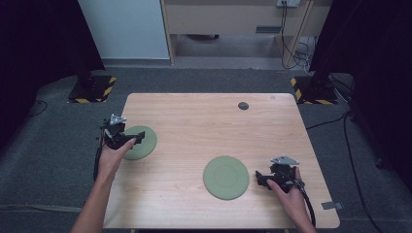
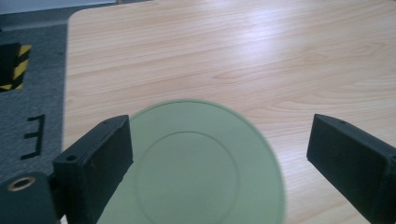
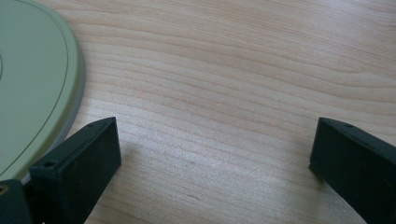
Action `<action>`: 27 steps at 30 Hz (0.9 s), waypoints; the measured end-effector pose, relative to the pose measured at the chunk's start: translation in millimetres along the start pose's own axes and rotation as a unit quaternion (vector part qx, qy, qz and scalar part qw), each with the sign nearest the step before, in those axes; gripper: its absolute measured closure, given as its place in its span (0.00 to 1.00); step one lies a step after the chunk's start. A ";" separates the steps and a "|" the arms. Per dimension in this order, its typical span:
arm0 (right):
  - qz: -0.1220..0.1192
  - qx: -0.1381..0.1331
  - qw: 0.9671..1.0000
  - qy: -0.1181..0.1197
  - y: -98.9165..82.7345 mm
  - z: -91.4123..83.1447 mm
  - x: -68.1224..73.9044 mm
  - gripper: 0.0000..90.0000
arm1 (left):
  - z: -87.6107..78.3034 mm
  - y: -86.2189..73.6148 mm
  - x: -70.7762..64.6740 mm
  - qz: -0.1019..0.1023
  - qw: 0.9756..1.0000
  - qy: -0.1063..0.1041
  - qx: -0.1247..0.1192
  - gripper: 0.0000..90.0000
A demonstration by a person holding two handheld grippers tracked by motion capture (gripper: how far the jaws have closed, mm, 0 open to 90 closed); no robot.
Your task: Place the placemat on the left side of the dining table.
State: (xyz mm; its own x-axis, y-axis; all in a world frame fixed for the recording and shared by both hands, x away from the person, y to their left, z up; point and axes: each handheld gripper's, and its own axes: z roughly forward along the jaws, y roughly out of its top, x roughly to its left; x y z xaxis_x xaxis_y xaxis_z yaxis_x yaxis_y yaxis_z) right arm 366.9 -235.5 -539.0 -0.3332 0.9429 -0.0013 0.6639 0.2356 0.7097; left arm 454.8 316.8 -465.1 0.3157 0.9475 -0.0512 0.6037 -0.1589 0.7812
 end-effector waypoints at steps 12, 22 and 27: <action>-0.001 0.000 1.000 0.002 -0.3 -0.5 -0.2 0.02 | -14.7 -6.6 -43.1 0.024 0.999 -0.043 -0.007 0.06; -0.002 -0.001 1.000 0.002 -0.5 -0.4 -0.3 0.02 | -16.1 -17.0 -76.7 0.042 0.996 -0.075 -0.005 0.05; -0.002 -0.001 1.000 0.002 -0.5 -0.4 -0.3 0.02 | -15.3 -20.7 -91.7 0.053 0.995 -0.081 -0.003 0.04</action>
State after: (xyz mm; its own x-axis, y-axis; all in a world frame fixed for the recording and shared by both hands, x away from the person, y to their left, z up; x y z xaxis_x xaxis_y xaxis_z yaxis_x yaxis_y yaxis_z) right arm 366.4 -236.0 -539.1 -0.3388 0.9409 -0.0008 0.6619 0.2389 0.7105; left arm 402.2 237.4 -467.0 0.4908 0.8686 -0.0680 0.5566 -0.2526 0.7914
